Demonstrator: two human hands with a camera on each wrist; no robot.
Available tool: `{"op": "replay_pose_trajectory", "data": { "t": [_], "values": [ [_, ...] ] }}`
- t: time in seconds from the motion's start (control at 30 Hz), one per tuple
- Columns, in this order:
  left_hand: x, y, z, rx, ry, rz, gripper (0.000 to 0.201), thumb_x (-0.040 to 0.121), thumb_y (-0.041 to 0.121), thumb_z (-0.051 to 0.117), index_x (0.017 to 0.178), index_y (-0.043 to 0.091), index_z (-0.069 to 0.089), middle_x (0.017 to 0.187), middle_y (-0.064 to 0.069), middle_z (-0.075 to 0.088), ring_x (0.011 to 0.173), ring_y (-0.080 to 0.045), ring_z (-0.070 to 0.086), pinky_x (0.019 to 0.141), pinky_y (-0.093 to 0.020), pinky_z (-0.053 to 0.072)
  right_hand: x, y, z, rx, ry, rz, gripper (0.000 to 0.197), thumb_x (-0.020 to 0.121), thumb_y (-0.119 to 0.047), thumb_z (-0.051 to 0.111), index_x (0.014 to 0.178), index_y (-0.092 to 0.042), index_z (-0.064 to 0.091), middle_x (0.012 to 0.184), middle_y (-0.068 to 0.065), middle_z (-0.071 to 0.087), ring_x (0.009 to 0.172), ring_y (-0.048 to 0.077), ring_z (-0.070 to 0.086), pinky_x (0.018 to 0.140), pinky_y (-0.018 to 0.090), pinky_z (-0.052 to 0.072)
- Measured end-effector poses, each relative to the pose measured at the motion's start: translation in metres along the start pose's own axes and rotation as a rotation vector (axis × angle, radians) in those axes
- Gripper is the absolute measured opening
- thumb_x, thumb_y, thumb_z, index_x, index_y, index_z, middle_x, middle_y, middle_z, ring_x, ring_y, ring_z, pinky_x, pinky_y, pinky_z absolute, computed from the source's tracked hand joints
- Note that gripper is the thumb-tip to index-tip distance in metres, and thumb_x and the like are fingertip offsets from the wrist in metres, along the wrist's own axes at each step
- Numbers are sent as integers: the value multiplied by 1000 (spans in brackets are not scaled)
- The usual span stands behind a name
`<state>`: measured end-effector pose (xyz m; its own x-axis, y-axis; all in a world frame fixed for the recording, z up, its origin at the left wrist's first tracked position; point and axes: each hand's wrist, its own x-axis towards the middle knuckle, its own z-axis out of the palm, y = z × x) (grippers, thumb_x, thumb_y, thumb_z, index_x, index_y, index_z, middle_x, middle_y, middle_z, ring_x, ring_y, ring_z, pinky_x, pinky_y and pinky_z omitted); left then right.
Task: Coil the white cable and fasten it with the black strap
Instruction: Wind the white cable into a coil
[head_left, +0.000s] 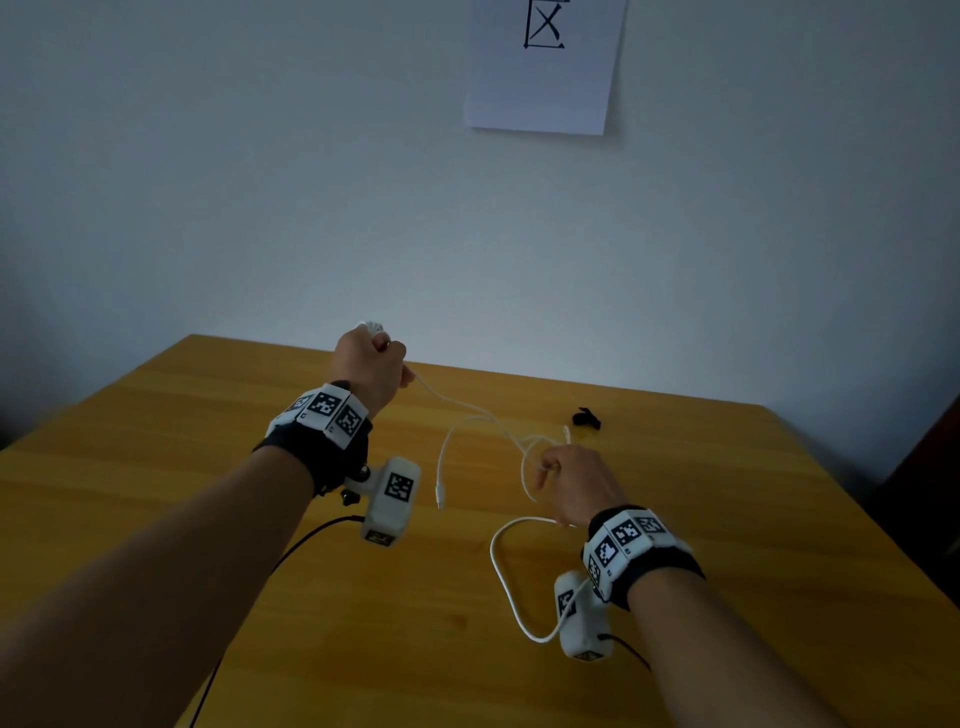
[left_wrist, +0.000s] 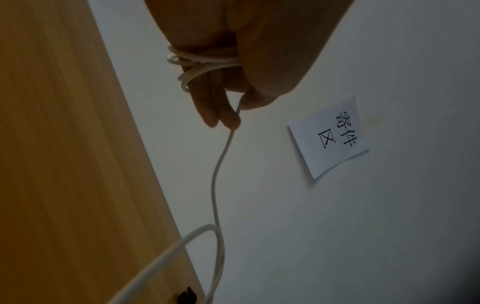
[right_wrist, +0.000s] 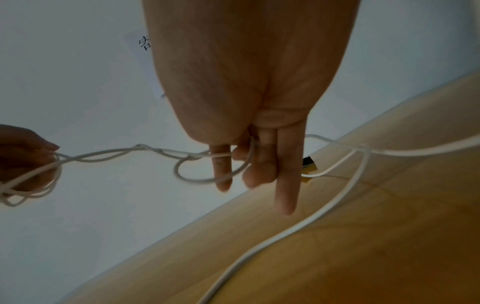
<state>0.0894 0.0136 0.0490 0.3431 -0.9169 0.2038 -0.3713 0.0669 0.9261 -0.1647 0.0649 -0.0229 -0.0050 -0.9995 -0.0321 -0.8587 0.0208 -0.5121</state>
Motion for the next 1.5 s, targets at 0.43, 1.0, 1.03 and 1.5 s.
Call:
{"op": "replay_pose_trajectory", "data": {
  "t": [0.43,1.0,1.03,1.5],
  "values": [
    [3,-9,-2,24,87,-16,11,88,1,42,79,7,46,73,-17,72,52,-16,63,43,-20,45,2,-4,-4,172,-85,235,75,97,-68,19,88,-7,61,71,8,63,73,31,76,75,41,59],
    [1,-10,-3,-66,151,-40,35,93,1,40,122,-15,52,101,-25,70,51,-10,58,30,-11,35,29,22,7,213,356,542,61,106,-46,31,79,-7,69,63,7,73,52,26,72,61,38,63],
    [3,-11,-3,-72,162,-47,33,94,2,40,121,-13,53,102,-25,70,51,-10,58,31,-11,35,29,23,4,277,379,563,59,107,-43,32,80,-5,68,65,10,73,54,27,72,62,40,64],
    [3,-14,-17,-120,154,-51,12,93,5,47,89,-2,56,64,-12,69,50,-14,63,55,-27,55,16,33,-25,688,377,747,43,112,-31,35,106,5,57,65,13,59,49,25,59,36,28,47]
  ]
}}
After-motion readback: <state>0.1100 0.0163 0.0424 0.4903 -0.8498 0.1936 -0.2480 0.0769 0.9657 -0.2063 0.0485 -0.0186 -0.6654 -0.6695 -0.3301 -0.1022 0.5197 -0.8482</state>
